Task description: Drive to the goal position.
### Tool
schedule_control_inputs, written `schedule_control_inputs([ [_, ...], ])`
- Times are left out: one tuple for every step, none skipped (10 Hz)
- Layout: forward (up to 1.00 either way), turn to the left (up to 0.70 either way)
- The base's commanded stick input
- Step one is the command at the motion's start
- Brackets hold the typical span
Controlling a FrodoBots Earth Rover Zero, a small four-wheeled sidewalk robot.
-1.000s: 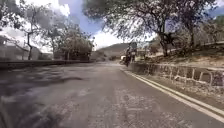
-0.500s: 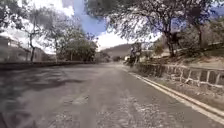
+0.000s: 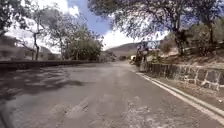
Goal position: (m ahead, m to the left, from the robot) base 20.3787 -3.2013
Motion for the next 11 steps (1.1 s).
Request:
schedule_control_inputs([
  [0.7,0.0],
  [0.7,0.0],
  [0.7,0.0],
  [0.7,0.0],
  [0.7,0.0],
  [0.7,0.0],
  [0.7,0.0],
  [0.7,0.0],
  [0.7,0.0],
  [0.7,0.0],
  [0.7,0.0],
])
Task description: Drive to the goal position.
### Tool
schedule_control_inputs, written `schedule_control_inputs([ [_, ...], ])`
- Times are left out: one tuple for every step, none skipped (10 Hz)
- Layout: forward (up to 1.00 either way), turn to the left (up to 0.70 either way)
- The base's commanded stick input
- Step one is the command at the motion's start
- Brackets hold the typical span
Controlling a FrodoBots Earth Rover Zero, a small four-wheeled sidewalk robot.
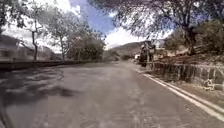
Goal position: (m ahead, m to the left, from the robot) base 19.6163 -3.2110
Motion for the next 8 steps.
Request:
schedule_control_inputs([
  [0.7,0.0],
  [0.7,0.0],
  [0.7,0.0],
  [0.7,0.0],
  [0.7,0.0],
  [0.7,0.0],
  [0.7,0.0],
  [0.7,0.0],
])
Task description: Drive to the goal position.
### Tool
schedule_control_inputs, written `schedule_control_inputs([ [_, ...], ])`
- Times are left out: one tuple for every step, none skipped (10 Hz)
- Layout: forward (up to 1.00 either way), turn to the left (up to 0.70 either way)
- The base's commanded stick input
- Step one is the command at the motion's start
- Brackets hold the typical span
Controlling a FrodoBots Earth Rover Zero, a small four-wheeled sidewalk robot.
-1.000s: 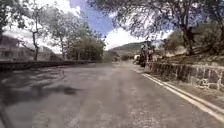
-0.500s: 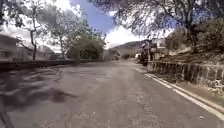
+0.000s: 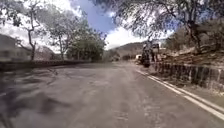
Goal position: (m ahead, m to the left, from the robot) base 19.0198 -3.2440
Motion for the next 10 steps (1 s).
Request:
schedule_control_inputs([
  [0.7,0.0],
  [0.7,0.0],
  [0.7,0.01],
  [0.7,0.02],
  [0.7,0.03],
  [0.7,0.03],
  [0.7,0.03],
  [0.7,0.03],
  [0.7,0.03],
  [0.7,0.02],
])
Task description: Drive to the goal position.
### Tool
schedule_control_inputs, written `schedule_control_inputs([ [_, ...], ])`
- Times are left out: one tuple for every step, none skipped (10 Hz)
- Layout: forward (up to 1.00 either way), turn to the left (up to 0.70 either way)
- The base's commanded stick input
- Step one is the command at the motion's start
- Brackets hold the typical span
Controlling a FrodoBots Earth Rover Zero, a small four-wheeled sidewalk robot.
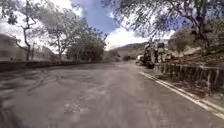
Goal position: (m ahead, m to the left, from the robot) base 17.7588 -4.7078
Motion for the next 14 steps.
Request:
schedule_control_inputs([
  [0.7,0.02],
  [0.7,0.02],
  [0.7,0.02],
  [0.7,0.02],
  [0.7,0.02],
  [0.7,0.02],
  [0.7,0.02],
  [0.7,0.02],
  [0.7,0.02],
  [0.7,0.02],
  [0.7,0.02],
  [0.7,0.02],
  [0.7,0.02],
  [0.7,0.02],
])
